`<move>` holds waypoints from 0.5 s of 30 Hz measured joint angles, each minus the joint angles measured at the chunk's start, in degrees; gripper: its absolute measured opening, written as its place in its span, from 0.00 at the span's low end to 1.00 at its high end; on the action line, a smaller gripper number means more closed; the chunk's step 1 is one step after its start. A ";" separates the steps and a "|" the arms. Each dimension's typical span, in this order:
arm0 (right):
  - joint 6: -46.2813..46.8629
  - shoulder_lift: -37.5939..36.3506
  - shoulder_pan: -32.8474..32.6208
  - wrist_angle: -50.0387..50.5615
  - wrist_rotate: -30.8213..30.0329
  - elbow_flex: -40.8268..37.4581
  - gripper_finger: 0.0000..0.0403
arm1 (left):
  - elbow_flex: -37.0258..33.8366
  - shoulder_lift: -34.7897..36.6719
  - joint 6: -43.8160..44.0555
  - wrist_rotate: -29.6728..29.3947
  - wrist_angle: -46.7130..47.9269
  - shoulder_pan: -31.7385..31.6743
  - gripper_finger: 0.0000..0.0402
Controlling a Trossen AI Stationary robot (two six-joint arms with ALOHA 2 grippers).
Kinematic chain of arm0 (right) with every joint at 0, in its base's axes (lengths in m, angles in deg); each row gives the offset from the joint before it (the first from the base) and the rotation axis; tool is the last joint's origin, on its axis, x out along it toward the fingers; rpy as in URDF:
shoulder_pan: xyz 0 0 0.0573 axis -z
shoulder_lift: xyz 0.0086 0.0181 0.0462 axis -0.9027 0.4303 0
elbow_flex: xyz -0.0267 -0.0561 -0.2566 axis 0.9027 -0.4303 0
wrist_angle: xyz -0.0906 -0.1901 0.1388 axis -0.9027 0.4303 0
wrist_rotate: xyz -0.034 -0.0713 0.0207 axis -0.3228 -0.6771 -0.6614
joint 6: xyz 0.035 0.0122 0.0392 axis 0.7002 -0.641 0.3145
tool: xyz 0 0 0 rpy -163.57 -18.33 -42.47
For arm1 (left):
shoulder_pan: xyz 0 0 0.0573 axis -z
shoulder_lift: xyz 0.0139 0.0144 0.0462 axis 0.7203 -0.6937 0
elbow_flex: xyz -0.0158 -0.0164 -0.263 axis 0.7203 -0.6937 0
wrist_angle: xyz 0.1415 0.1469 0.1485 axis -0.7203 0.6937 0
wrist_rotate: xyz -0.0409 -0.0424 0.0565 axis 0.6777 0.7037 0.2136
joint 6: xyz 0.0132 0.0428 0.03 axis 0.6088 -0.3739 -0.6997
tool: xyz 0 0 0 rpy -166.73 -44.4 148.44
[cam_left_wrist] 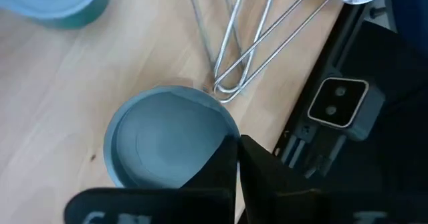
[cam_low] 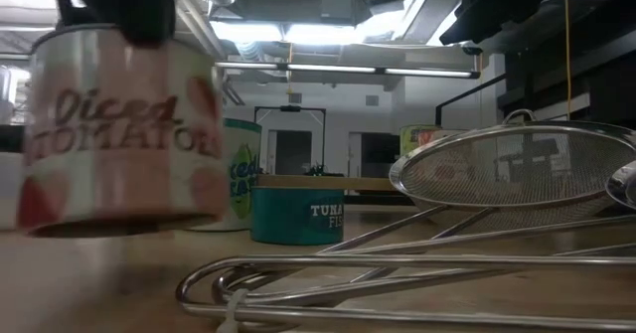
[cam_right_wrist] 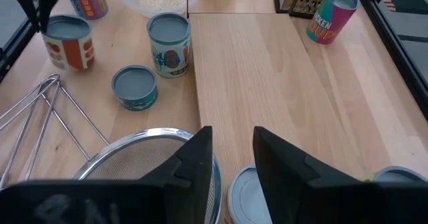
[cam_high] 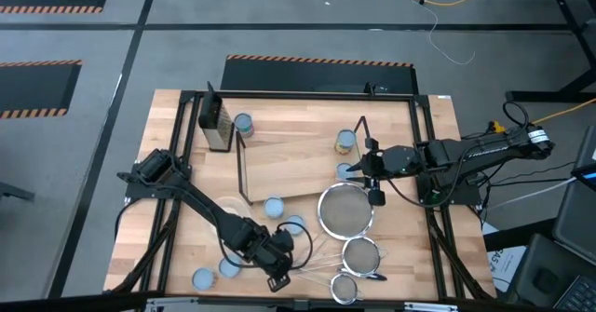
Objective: Pick and place cans onto a shelf
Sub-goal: Put the small red can on the shelf
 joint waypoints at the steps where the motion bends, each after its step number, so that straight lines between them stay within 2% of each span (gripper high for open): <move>1: 0.00 0.01 -0.01 0.00 0.01 0.00 0.28 | 0.40 0.00 -0.74 0.10 0.03 0.00 0.00; 8: 0.01 0.00 -0.01 0.00 0.00 0.00 0.28 | 6.11 0.00 -7.39 0.23 -0.02 -1.45 0.00; 15: -0.20 0.00 -0.01 0.00 0.00 0.00 0.28 | 13.90 0.04 -18.00 0.29 2.56 -6.47 0.00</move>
